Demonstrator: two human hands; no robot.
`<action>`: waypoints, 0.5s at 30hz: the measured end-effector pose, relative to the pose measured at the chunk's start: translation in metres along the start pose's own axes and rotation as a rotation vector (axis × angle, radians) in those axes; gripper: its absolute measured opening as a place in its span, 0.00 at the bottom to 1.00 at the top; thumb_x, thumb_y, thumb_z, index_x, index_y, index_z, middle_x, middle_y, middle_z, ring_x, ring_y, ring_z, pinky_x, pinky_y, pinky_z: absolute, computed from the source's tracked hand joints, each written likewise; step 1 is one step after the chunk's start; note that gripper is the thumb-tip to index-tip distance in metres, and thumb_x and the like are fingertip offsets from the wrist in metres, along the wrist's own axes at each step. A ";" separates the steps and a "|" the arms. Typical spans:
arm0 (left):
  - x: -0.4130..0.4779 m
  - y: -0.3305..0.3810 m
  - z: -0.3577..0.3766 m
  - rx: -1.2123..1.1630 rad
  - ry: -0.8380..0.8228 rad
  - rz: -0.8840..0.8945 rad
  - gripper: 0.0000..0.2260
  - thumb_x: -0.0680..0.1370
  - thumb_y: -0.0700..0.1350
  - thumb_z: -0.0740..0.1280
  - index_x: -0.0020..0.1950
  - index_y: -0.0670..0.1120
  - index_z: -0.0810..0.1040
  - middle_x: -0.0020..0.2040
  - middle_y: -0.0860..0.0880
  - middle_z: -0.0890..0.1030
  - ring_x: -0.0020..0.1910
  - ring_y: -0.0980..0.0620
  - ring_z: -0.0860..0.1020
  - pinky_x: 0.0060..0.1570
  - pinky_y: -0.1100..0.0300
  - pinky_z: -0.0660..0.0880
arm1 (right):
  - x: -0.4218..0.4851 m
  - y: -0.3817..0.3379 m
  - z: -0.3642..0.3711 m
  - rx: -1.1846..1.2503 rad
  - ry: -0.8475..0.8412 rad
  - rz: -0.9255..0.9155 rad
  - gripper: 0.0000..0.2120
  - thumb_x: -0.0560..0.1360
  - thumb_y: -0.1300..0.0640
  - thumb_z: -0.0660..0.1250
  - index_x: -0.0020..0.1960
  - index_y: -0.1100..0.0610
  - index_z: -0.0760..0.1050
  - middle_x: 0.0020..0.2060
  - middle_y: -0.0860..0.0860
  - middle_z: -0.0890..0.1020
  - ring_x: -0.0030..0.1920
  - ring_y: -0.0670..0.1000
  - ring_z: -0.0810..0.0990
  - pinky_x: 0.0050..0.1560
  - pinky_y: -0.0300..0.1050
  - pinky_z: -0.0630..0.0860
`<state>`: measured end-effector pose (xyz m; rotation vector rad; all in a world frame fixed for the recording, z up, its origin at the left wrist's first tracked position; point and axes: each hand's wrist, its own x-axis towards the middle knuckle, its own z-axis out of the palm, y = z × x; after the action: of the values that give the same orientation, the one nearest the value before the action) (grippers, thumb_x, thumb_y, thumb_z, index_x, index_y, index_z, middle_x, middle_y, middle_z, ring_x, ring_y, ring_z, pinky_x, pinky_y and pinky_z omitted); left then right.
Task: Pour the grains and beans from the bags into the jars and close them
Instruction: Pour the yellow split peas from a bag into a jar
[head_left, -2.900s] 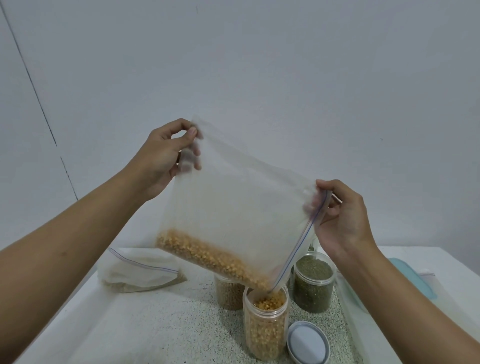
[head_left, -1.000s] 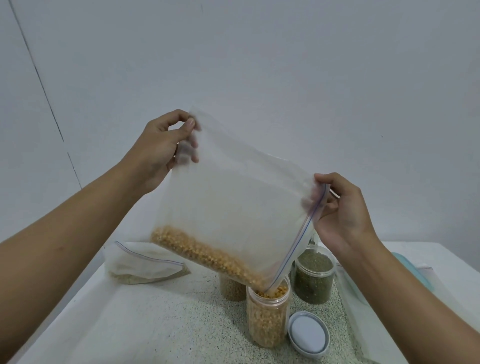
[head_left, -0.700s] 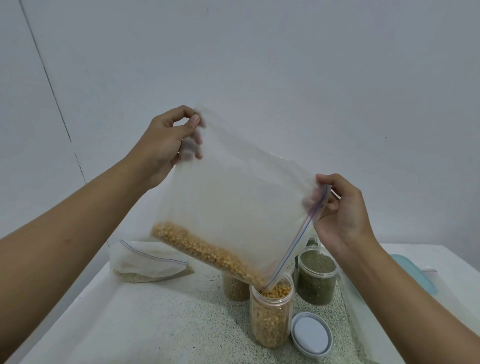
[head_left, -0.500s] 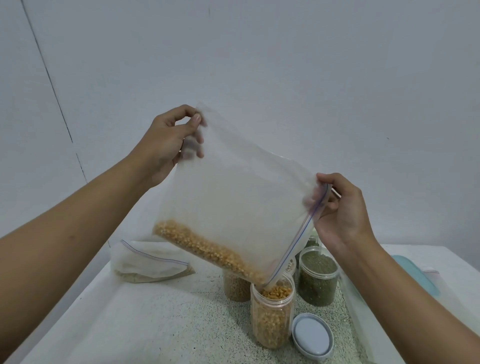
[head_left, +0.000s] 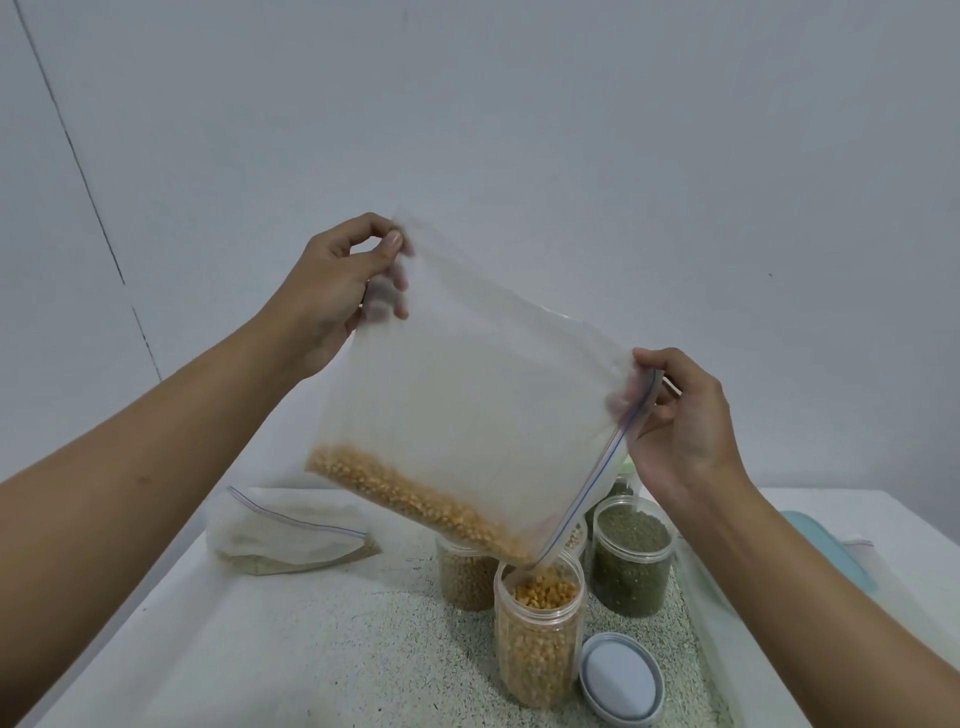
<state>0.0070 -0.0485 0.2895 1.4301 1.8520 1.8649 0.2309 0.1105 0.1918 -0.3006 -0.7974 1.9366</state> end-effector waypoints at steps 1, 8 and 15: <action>0.000 -0.001 0.001 -0.003 -0.001 0.000 0.10 0.84 0.48 0.64 0.44 0.50 0.79 0.38 0.47 0.76 0.32 0.46 0.77 0.39 0.54 0.67 | 0.000 -0.001 -0.001 -0.005 0.001 -0.003 0.07 0.74 0.67 0.68 0.39 0.59 0.76 0.32 0.50 0.76 0.28 0.46 0.75 0.33 0.41 0.74; -0.002 -0.005 0.010 -0.007 -0.012 -0.009 0.10 0.85 0.48 0.64 0.44 0.50 0.78 0.37 0.47 0.77 0.32 0.47 0.77 0.39 0.54 0.66 | 0.000 -0.006 -0.010 -0.012 0.013 0.008 0.06 0.74 0.67 0.68 0.40 0.58 0.76 0.32 0.50 0.76 0.29 0.46 0.76 0.32 0.40 0.73; -0.004 -0.002 0.012 -0.005 -0.026 -0.013 0.10 0.85 0.48 0.64 0.45 0.50 0.78 0.39 0.46 0.76 0.32 0.47 0.77 0.37 0.56 0.66 | -0.005 -0.009 -0.013 -0.019 0.007 0.045 0.06 0.74 0.66 0.68 0.40 0.58 0.75 0.32 0.50 0.76 0.28 0.46 0.75 0.31 0.40 0.74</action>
<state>0.0164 -0.0427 0.2835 1.4305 1.8385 1.8349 0.2466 0.1146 0.1874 -0.3395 -0.8113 1.9692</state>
